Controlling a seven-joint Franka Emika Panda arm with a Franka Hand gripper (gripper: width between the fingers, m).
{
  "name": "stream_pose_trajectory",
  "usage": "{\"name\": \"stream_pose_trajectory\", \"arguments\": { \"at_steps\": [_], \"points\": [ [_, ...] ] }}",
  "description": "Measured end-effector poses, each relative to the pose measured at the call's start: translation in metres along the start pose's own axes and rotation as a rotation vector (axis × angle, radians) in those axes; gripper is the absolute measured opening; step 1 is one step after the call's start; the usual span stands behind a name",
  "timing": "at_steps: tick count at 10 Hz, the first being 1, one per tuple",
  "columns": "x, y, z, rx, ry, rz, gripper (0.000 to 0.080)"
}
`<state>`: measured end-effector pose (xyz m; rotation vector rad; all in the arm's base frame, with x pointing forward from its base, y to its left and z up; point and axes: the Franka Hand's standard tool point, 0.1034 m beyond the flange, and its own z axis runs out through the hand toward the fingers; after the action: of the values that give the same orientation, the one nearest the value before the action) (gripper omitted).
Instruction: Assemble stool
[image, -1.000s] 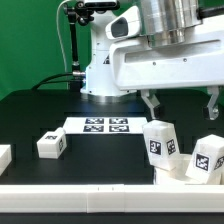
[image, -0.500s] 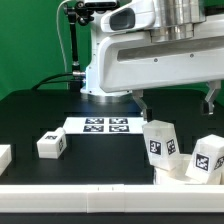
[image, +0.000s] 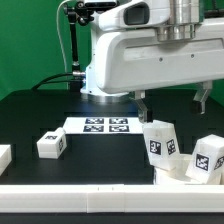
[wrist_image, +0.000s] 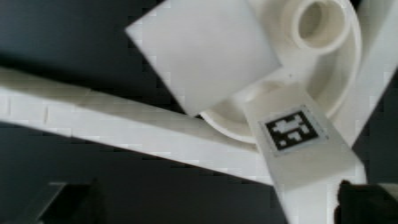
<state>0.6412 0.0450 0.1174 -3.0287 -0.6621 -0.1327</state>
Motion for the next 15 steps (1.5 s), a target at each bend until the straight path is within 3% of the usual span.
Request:
{"name": "stream_pose_trajectory", "arguments": {
  "at_steps": [3,8,12,14,15],
  "points": [
    [-0.005,-0.003,0.005,-0.014,-0.023,-0.207,0.0648],
    [-0.029,-0.004,0.031,-0.049,-0.010,-0.190,0.0648],
    [-0.029,-0.006,0.036,-0.057,-0.010,-0.161,0.0648],
    [-0.026,-0.007,0.036,-0.056,-0.007,-0.144,0.0391],
    [-0.026,-0.008,0.036,-0.057,-0.006,-0.136,0.0391]
  ]
}}
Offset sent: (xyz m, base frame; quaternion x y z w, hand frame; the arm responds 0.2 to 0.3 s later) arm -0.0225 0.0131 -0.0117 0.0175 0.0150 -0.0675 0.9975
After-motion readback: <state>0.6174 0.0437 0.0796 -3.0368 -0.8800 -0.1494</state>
